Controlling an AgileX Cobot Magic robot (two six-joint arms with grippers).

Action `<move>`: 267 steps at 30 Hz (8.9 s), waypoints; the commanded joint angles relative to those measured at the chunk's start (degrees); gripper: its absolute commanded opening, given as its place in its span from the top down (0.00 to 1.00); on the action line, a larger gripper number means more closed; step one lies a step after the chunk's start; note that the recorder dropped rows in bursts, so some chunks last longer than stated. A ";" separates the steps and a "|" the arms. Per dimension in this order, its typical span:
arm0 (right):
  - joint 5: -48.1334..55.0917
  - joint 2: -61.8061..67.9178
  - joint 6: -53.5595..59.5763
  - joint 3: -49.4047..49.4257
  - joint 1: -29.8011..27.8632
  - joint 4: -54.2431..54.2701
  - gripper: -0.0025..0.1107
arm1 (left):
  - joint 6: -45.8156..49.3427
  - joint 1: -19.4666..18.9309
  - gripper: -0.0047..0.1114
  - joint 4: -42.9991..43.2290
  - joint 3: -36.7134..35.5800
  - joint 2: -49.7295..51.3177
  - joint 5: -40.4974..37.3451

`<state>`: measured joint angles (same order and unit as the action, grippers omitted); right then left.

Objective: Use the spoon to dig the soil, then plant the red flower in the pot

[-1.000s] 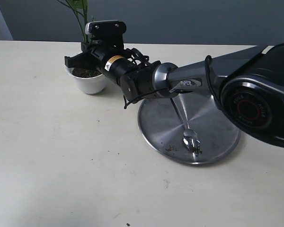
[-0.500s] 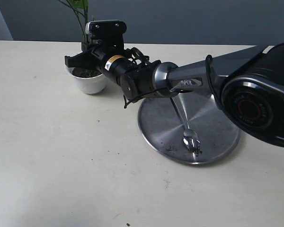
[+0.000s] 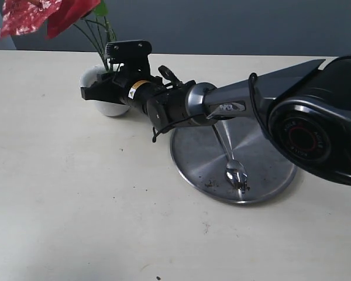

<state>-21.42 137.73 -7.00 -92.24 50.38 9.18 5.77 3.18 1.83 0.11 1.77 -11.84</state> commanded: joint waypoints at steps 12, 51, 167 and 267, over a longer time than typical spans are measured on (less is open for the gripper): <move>13.15 1.89 -0.41 -4.18 -0.04 0.55 0.64 | -0.14 -0.17 0.96 -0.06 -0.11 -0.42 0.30; 17.01 -1.23 -0.15 -7.94 -1.70 -3.77 0.72 | -0.14 -0.17 0.96 -0.06 -0.11 -0.42 0.30; 41.87 10.38 -5.94 -16.56 -1.13 -1.37 0.98 | -0.14 -0.17 0.96 -0.06 -0.11 -0.42 0.17; 39.74 -0.81 -6.35 -20.13 -1.13 -12.27 0.46 | -0.14 -0.17 0.96 -0.06 -0.11 -0.42 0.30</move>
<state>17.78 137.28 -13.68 -111.61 49.34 -1.54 5.77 3.18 1.83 0.11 1.77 -11.84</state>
